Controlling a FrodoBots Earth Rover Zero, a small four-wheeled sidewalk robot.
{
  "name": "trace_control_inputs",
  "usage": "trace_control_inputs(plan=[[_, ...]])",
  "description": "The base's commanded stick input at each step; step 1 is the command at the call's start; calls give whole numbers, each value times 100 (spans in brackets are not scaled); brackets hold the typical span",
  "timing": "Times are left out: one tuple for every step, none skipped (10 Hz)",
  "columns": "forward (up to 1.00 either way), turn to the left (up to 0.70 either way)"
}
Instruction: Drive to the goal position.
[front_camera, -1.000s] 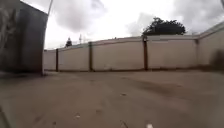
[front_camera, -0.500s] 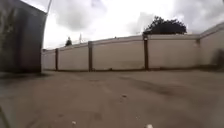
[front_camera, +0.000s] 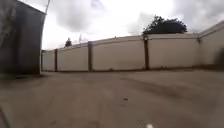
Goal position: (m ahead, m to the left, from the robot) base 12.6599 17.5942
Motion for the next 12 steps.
trace_control_inputs(plan=[[30, 0], [30, 0], [30, 0], [30, 0], [30, 0], [30, 0], [30, 0], [30, 0], [30, 0], [30, 0], [30, 0], [30, 0]])
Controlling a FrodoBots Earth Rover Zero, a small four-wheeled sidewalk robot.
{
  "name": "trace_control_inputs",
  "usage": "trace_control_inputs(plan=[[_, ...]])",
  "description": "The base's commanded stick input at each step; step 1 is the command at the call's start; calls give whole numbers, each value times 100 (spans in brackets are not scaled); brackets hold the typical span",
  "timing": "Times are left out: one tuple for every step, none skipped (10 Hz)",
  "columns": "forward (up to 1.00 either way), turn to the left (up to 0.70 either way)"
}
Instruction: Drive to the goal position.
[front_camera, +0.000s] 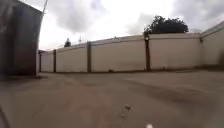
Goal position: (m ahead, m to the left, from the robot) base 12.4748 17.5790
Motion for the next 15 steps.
trace_control_inputs(plan=[[30, 0], [30, 0], [30, 5], [30, 38], [30, 60], [30, 60], [30, 60], [30, 60], [30, 35], [30, 2], [30, 0], [30, 0], [30, 0], [30, 0], [30, 0]])
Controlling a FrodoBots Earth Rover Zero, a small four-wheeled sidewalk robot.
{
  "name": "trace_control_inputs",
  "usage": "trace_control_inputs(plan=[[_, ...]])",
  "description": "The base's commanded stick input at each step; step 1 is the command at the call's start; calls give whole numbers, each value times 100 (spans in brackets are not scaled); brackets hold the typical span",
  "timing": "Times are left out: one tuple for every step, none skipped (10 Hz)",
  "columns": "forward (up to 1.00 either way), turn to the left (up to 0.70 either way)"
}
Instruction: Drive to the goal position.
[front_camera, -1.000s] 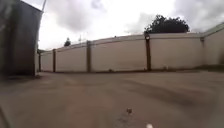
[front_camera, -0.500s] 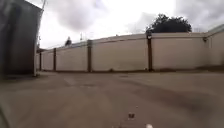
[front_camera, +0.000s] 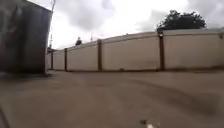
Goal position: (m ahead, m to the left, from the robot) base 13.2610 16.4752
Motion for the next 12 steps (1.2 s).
trace_control_inputs(plan=[[30, 0], [30, 0], [30, 0], [30, 0], [30, 0], [30, 0], [30, 0], [30, 60], [30, 60], [30, 60], [30, 60], [30, 60]])
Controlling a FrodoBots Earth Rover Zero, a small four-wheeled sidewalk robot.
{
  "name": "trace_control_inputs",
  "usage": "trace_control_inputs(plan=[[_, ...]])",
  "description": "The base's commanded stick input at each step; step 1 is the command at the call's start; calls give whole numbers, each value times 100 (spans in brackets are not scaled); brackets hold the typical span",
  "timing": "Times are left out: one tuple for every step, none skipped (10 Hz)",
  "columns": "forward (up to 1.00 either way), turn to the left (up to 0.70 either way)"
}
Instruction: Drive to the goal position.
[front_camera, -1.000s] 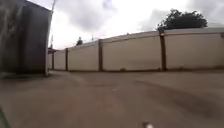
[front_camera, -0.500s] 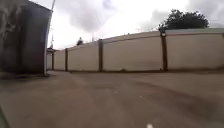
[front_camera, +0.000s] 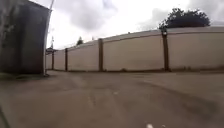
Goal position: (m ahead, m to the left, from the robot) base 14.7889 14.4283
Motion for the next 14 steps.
trace_control_inputs(plan=[[30, 60], [30, 60], [30, 58], [30, 40], [30, 0], [30, 0], [30, 0], [30, 0], [30, 0], [30, 0], [30, 0], [30, 0], [30, 0], [30, 0]])
